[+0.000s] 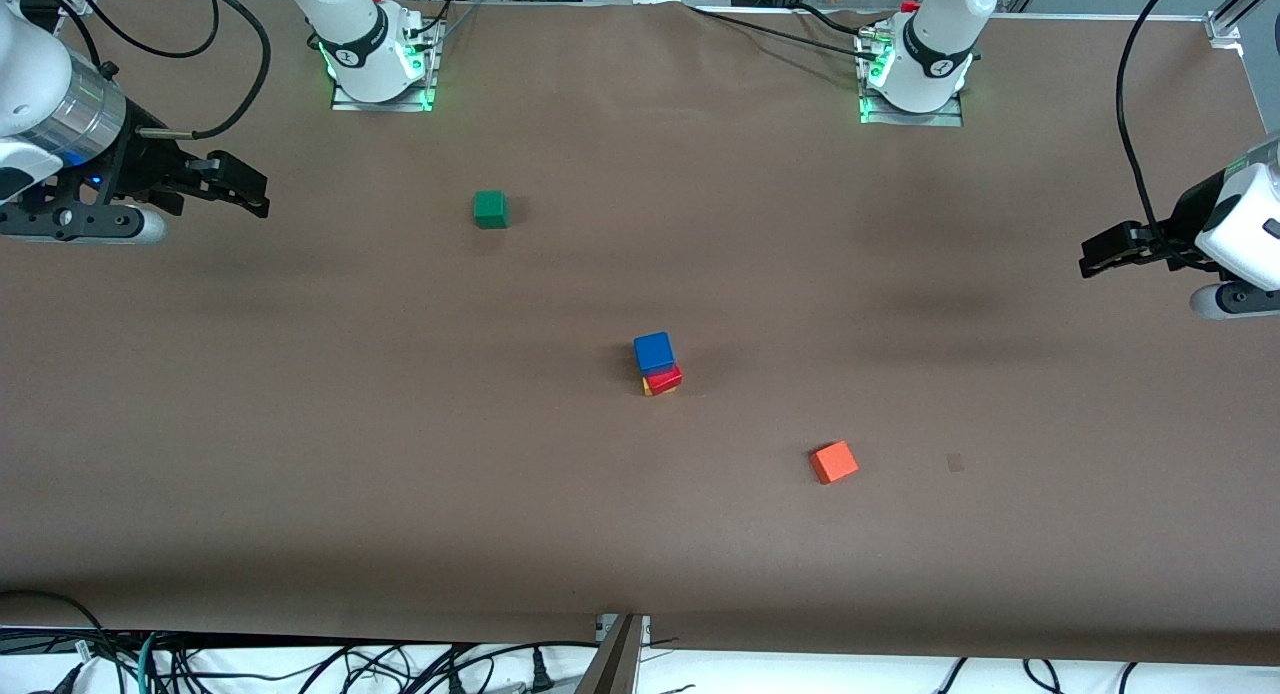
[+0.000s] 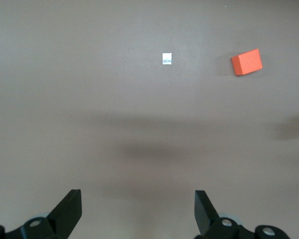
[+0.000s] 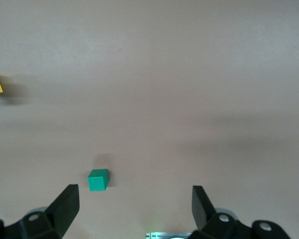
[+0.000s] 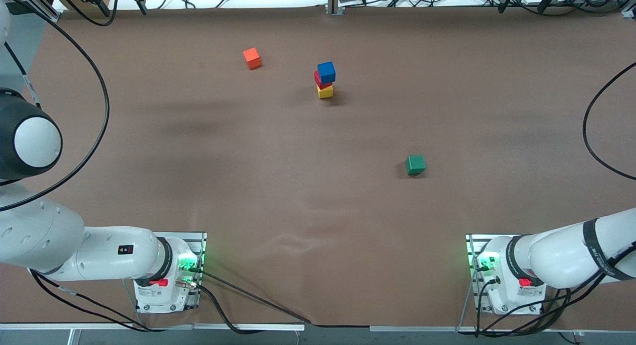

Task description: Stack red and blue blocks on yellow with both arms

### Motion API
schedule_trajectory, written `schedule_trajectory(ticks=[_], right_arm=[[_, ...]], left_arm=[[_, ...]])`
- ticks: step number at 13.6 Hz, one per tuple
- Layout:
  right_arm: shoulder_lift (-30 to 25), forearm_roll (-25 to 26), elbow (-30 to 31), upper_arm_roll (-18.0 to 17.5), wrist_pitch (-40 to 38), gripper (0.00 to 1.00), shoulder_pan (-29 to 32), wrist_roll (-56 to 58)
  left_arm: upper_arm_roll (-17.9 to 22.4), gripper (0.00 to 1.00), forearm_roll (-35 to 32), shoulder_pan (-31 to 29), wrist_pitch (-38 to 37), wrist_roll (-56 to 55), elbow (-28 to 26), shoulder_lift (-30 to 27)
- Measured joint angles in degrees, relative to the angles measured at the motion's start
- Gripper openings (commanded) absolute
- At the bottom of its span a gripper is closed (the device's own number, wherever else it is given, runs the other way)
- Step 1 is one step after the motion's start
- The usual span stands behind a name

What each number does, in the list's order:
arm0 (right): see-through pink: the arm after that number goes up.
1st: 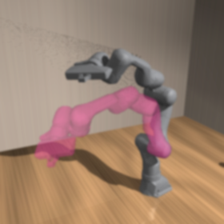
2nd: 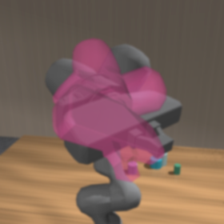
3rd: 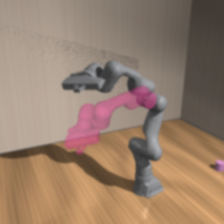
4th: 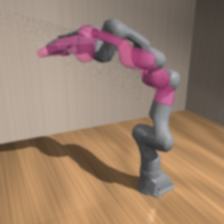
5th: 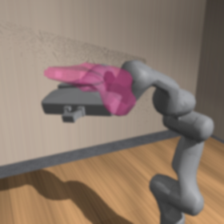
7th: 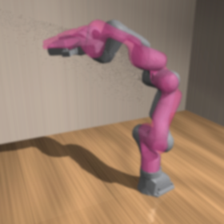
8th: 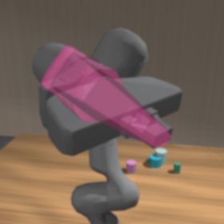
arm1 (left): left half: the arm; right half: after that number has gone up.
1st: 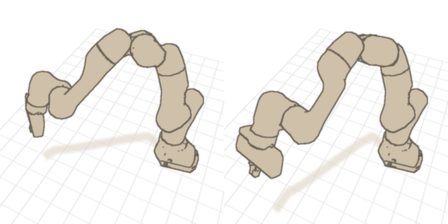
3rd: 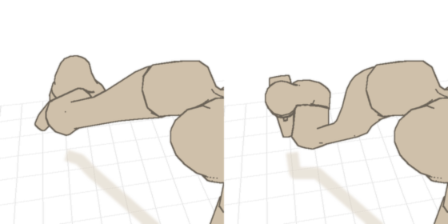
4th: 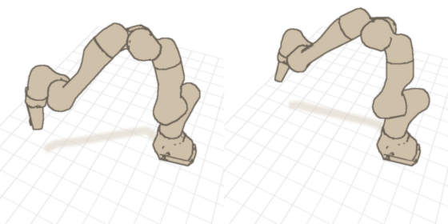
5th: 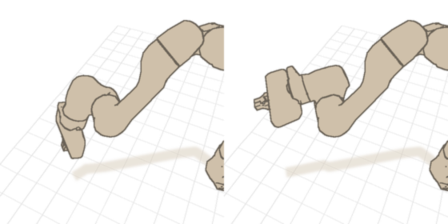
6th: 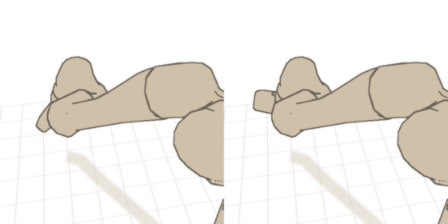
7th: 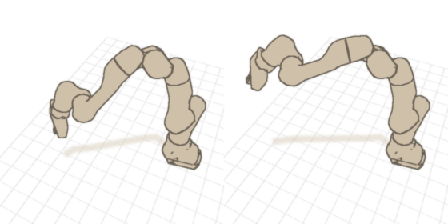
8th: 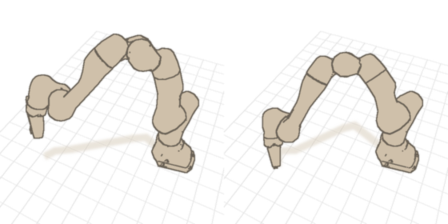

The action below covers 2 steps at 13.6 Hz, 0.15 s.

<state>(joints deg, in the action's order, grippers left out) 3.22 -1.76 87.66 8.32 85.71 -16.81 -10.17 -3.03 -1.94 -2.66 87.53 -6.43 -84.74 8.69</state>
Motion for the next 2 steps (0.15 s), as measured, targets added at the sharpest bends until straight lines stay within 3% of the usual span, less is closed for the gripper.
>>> schedule_trajectory(ticks=[2], right_arm=[[0.00,0.00,0.00,0.00,0.00,1.00,0.00,0.07]], left_arm=[[0.00,1.00,0.00,0.00,0.00,0.01,0.01,0.00]])
